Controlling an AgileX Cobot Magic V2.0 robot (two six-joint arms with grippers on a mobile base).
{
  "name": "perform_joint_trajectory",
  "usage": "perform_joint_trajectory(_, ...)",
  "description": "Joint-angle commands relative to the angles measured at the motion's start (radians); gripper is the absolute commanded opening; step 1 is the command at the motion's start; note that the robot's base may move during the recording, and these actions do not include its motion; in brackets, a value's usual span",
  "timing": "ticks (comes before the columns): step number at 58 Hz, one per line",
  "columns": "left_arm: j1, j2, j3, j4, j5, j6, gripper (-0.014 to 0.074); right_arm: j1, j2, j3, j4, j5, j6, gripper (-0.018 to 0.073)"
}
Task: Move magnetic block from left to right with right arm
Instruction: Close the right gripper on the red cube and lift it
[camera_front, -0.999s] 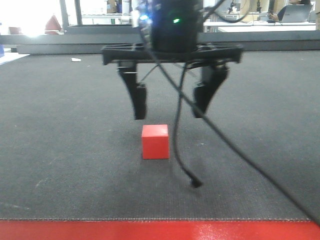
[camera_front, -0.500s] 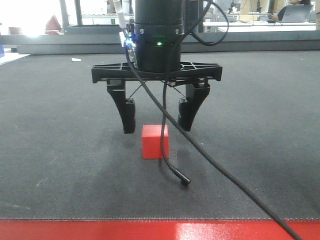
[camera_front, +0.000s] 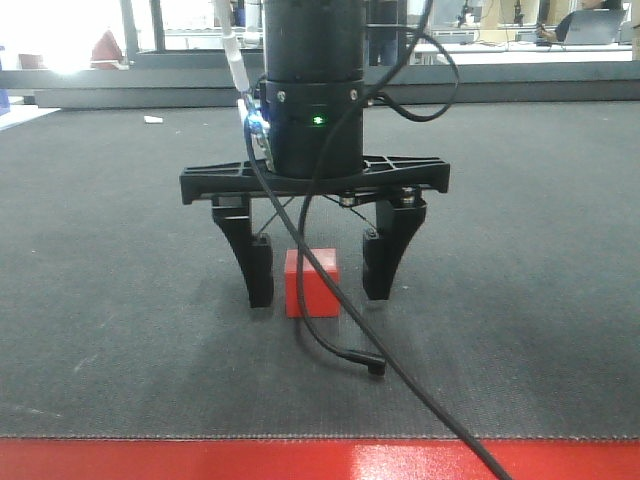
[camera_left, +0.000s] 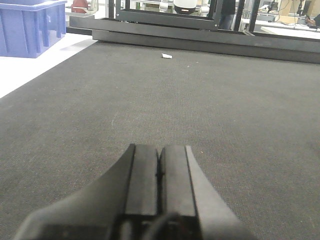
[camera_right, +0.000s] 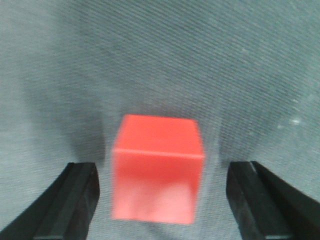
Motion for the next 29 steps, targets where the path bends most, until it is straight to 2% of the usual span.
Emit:
perform_joint_trajectory(1,-0.004,-0.011,0.008,-0.005,-0.084,-0.002,-0.0117,0.000,-0.055,-0.021,-0.006,0.021,0.002,0.0622)
perform_joint_trajectory(29,-0.004,-0.011,0.008,-0.005,-0.084,-0.002,-0.0117,-0.002,-0.055,-0.021,-0.006,-0.007,0.028,0.0621)
